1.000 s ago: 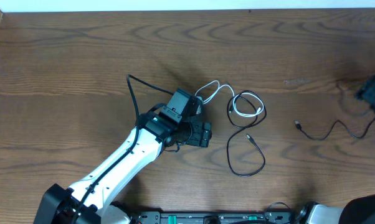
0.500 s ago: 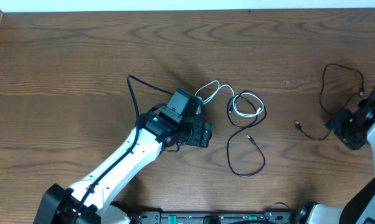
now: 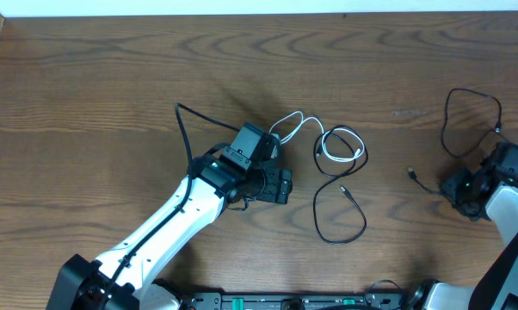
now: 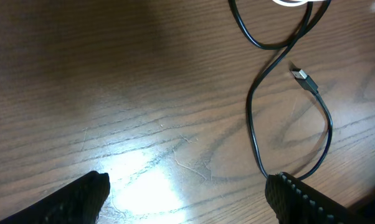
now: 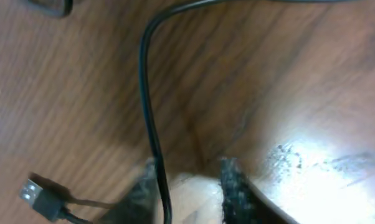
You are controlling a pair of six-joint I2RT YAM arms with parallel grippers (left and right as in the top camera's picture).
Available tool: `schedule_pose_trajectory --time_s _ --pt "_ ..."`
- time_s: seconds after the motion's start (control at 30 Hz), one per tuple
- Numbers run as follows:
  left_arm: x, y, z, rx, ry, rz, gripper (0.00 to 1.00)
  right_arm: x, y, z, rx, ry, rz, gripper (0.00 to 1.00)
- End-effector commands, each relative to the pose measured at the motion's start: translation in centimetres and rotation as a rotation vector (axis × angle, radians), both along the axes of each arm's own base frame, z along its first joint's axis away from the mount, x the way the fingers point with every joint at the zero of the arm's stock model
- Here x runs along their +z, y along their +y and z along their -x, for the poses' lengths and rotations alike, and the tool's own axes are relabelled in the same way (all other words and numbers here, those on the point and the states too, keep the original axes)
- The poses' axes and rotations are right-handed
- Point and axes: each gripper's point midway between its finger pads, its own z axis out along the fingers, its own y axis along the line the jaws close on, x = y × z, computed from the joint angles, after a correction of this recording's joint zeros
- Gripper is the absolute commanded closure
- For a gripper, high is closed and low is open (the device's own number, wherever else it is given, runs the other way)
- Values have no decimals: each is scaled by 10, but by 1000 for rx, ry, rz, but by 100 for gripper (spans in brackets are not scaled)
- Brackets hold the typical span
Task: Untangle cables
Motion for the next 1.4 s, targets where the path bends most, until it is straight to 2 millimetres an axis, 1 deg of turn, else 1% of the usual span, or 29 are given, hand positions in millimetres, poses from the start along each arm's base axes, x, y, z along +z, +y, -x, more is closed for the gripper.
schedule_pose_trajectory --time_s 0.0,0.1,0.17,0.27,0.33,0.4,0.43,0.5,0.57,0.63,0.73,0.77,0.8,0.83,0.9,0.93,0.97,1.07,1.2,1.33,1.37 --pt "1 -1 1 6 8 12 15 -2 2 0 1 -4 -7 99" --pt "1 -1 1 6 8 12 15 0 0 -5 2 -25 1 99" --pt "1 -1 2 6 9 12 15 6 -4 -12 13 -57 22 99" --pt "0 1 3 6 18 7 15 26 -16 -25 51 -119 81 99" --pt "-1 2 5 6 24 2 15 50 -29 -34 30 -180 122 99" --pt "-1 2 6 6 29 -1 15 78 -43 -43 -1 -254 166 99" --pt "-1 3 6 6 30 -2 15 94 -51 -47 -25 -294 190 99" --pt "-1 3 6 6 30 -2 15 132 -71 -54 -62 -382 266 99" --pt "-1 3 6 6 30 -2 15 159 -88 -54 -104 -426 341 99" --pt "-1 3 6 6 30 -2 15 185 -105 -48 -161 -452 430 99" --pt "-1 3 6 6 30 -2 15 205 -123 -38 -235 -455 537 99" --pt "-1 3 6 6 30 -2 15 206 -127 -35 -253 -444 557 94" --pt "-1 3 6 6 30 -2 15 206 -129 -33 -263 -434 569 81" --pt "-1 3 6 6 30 -2 15 203 -130 -33 -264 -426 567 65" --pt "-1 3 6 6 30 -2 15 195 -128 -36 -252 -417 543 44" --pt "-1 3 6 6 30 -2 15 191 -125 -40 -235 -420 521 39" --pt "-1 3 6 6 30 -2 15 187 -121 -44 -214 -426 493 37" --pt "-1 3 6 6 31 -3 15 176 -102 -59 -131 -463 378 38" --pt "-2 3 7 6 33 -4 15 163 -66 -71 -16 -496 199 42" --pt "-2 3 7 6 32 -4 15 145 -26 -68 67 -442 46 41" --pt "-2 3 7 6 32 -4 15 139 -14 -64 87 -412 8 38"
